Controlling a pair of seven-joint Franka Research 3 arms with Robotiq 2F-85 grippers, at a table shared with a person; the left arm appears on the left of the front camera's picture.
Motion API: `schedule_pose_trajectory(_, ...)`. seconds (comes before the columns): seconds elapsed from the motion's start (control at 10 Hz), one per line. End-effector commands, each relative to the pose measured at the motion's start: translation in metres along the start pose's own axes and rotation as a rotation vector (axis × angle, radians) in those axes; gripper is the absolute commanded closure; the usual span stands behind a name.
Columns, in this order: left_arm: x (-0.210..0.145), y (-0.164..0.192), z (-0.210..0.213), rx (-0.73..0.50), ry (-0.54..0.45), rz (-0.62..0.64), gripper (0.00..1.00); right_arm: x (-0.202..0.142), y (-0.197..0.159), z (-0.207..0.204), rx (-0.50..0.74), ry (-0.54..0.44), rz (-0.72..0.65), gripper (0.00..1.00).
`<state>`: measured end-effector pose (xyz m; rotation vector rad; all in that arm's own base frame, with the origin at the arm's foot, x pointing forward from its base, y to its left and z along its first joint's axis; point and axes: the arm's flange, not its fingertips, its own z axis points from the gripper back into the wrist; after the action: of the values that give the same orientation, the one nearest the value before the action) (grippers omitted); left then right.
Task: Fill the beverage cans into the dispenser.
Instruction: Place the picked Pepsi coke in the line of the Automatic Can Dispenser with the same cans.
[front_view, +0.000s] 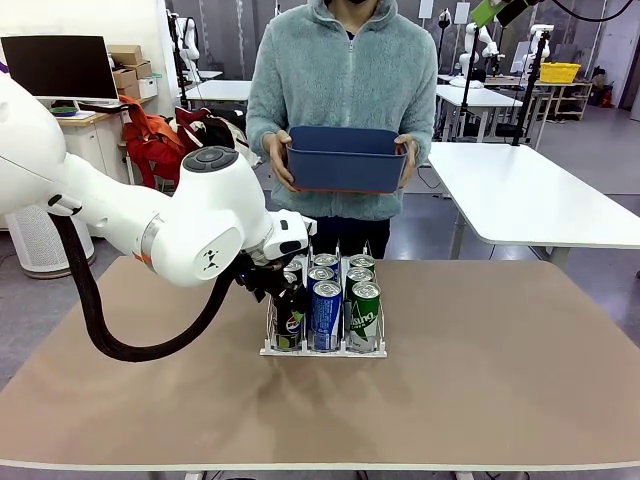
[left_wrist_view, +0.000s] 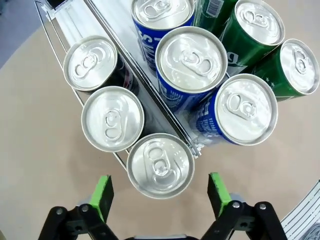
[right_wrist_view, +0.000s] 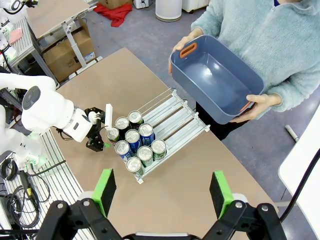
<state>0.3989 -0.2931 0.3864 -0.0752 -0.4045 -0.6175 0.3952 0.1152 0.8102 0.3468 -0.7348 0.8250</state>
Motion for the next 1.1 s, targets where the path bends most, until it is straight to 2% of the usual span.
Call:
schedule_pose_trajectory(0.0,0.004,-0.010,0.013,0.043,0.002,-0.007,0.00,0.000,0.001,0.000,0.001,0.000,0.001,0.00)
schedule_pose_trajectory(0.2,0.002,-0.016,0.026,0.073,-0.011,-0.007,0.00,0.000,0.001,0.000,0.001,0.000,0.001,0.00)
schedule_pose_trajectory(0.7,0.004,-0.034,0.061,0.090,-0.117,0.014,0.00,0.000,0.001,0.000,0.001,0.000,0.001,0.00)
schedule_pose_trajectory(0.8,0.008,-0.026,0.056,0.056,-0.078,-0.021,0.00,0.000,0.001,0.000,0.001,0.000,0.001,0.00)
schedule_pose_trajectory(1.0,0.008,-0.026,0.056,0.056,-0.078,-0.021,0.00,0.000,0.001,0.000,0.001,0.000,0.001,0.00)
